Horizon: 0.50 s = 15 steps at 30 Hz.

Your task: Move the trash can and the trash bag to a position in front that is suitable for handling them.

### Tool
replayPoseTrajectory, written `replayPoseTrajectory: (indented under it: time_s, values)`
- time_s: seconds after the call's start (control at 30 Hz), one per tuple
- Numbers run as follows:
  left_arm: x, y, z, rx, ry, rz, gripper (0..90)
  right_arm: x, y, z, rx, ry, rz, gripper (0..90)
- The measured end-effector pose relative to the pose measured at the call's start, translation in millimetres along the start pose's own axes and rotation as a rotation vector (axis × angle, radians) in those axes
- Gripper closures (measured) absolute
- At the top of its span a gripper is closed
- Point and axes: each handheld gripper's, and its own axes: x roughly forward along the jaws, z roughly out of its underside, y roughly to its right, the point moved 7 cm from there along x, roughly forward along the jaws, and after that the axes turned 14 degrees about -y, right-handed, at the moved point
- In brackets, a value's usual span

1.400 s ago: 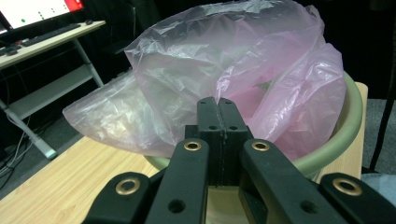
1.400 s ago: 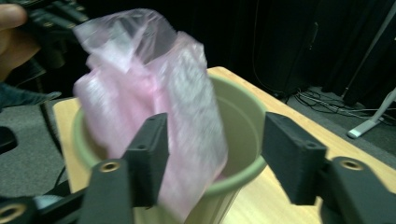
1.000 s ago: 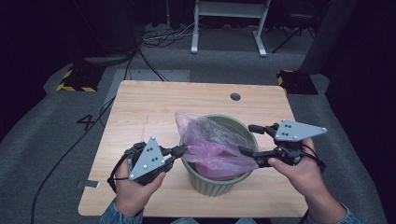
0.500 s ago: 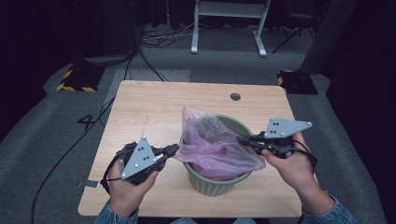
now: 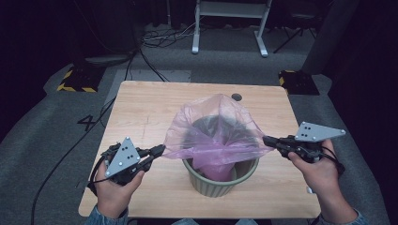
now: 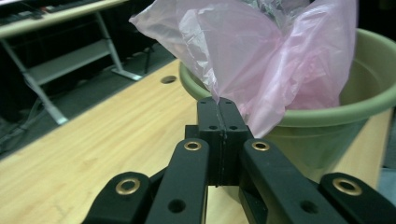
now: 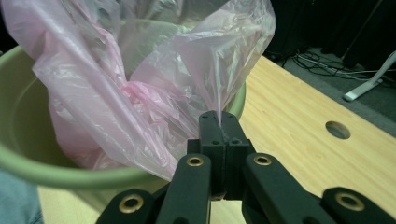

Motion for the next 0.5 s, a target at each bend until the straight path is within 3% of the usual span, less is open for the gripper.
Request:
replayPoseTrajectory:
  time_s: [0.13, 0.23, 0.3, 0.4, 0.5]
  values:
    - [2.1, 3.2, 3.6, 0.002, -0.003, 0.008, 90.0, -0.2, -4.5, 7.1, -0.006, -0.009, 0.008, 90.0]
    - [-3.7, 2.1, 4.2, -0.020, 0.019, -0.006, 78.1, -6.7, -9.7, 9.2, -0.020, 0.008, 0.031, 90.0]
    - [-8.6, 4.5, 2.8, -0.031, 0.041, 0.031, 78.6, -13.3, -15.3, 9.8, -0.016, 0.027, 0.029, 90.0]
    - [-7.5, 11.0, -1.8, -0.040, 0.052, 0.073, 65.5, -15.8, -25.6, 10.1, -0.026, 0.041, 0.017, 89.5]
    - [-0.1, 15.9, -3.6, -0.041, 0.037, 0.104, 58.6, -12.8, -36.3, 10.3, -0.042, 0.047, -0.007, 88.7]
